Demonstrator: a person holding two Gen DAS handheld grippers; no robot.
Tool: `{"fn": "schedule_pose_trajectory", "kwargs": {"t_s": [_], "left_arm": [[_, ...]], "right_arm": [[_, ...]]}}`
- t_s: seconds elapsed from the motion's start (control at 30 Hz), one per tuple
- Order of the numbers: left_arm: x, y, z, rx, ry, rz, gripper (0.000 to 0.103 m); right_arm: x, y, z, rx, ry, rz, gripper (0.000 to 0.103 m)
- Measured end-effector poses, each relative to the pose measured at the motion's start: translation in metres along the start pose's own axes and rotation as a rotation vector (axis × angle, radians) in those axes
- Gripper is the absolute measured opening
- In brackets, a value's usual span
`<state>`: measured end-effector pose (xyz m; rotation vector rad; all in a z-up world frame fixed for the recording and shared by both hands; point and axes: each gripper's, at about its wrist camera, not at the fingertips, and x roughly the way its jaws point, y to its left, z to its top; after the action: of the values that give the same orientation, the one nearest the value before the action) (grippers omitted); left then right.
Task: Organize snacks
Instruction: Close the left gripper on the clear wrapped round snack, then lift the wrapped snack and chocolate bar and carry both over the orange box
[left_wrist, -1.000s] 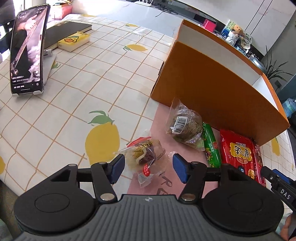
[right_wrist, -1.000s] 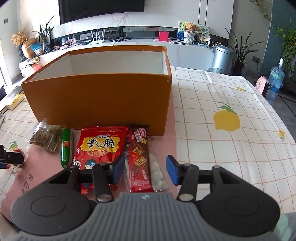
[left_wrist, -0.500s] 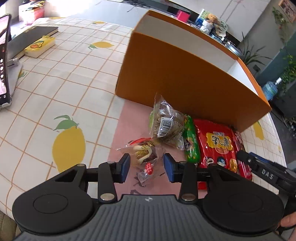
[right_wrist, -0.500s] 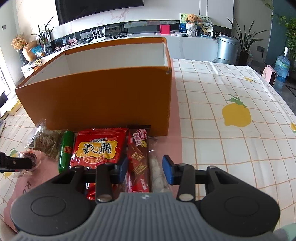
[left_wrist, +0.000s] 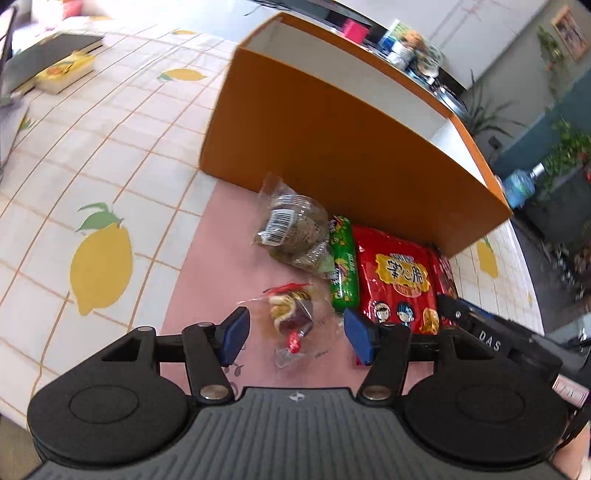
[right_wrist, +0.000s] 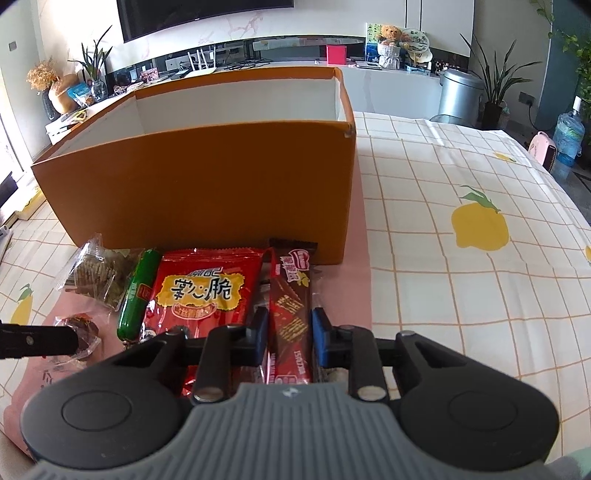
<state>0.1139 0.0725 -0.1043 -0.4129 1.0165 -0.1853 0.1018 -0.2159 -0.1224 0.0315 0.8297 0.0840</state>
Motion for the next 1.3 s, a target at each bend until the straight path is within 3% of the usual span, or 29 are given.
{"fn": "schedule_pose_trajectory", "kwargs": {"t_s": [0.47,0.7,0.93,1.07,1.13,1.3], "left_arm": [[0.014,0.011,0.002,-0.085,0.013,-0.038,0.069],[0.020,0.000,0.002,-0.007,-0.004,-0.030,0.053],[0.022,-0.008,0.001,0.055,-0.016,-0.008,0.050],[0.022,-0.015,-0.001,0.091,-0.022,0.018,0.045],[0.021,-0.015,-0.001,0.094,-0.026,0.015,0.037],[0.020,-0.013,-0.001,0.101,-0.037,0.024,0.036]], "right_arm": [[0.000,-0.001,0.000,-0.002,-0.002,0.004,0.023],[0.001,0.000,0.000,-0.013,0.000,0.001,0.022],[0.001,0.001,-0.001,-0.018,0.001,-0.004,0.022],[0.001,0.001,-0.001,-0.018,-0.001,-0.006,0.021],[0.001,0.000,-0.001,-0.011,-0.002,-0.002,0.021],[-0.003,-0.004,-0.001,0.019,-0.013,-0.006,0.021]]}}
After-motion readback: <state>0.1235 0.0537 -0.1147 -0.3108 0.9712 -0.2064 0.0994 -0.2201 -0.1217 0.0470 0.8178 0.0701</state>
